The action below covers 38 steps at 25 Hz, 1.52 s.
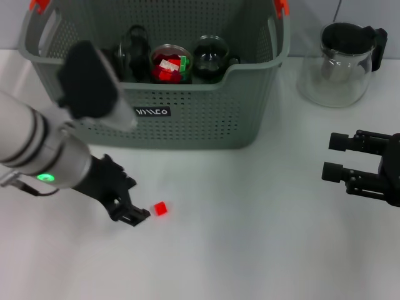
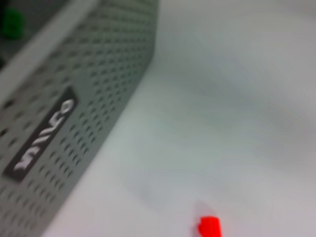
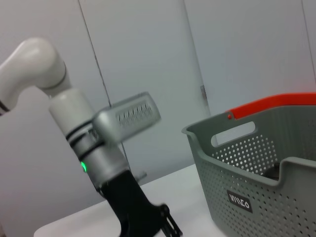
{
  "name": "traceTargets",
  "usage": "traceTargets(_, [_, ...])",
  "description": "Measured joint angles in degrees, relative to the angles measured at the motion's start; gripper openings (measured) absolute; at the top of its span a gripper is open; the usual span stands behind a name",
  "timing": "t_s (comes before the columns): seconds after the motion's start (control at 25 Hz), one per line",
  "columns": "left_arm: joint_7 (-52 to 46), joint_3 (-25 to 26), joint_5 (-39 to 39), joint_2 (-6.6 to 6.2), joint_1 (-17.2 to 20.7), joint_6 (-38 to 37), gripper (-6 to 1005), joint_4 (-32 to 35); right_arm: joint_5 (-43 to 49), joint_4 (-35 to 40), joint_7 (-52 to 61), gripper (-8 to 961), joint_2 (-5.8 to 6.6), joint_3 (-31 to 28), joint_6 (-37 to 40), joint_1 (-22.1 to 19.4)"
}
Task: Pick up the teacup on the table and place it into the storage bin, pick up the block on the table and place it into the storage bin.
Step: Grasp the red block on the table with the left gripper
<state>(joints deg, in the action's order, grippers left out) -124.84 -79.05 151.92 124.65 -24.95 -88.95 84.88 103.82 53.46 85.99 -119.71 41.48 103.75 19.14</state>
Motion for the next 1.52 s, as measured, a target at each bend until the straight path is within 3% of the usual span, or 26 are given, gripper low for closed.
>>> traceTargets(0.12, [2.1, -4.7, 0.2, 0.10, 0.8, 4.5, 637, -1.9, -0.1, -0.4, 0.1, 684, 0.13, -0.1, 0.0, 0.0])
traceTargets(0.48, [1.9, -8.7, -1.8, 0.16, 0.3, 11.9, 584, -7.7, -0.2, -0.5, 1.5, 683, 0.18, -1.7, 0.2, 0.2])
traceTargets(1.28, [-1.8, -9.6, -0.3, -0.14, -2.6, 13.8, 413, -12.3, 0.0, -0.6, 1.8, 683, 0.18, -2.9, 1.7, 0.2])
traceTargets(1.52, [-1.9, -10.0, -0.2, -0.11, -2.6, 14.0, 410, -12.3, -0.1, -0.6, 1.9, 683, 0.18, -2.9, 1.8, 0.0])
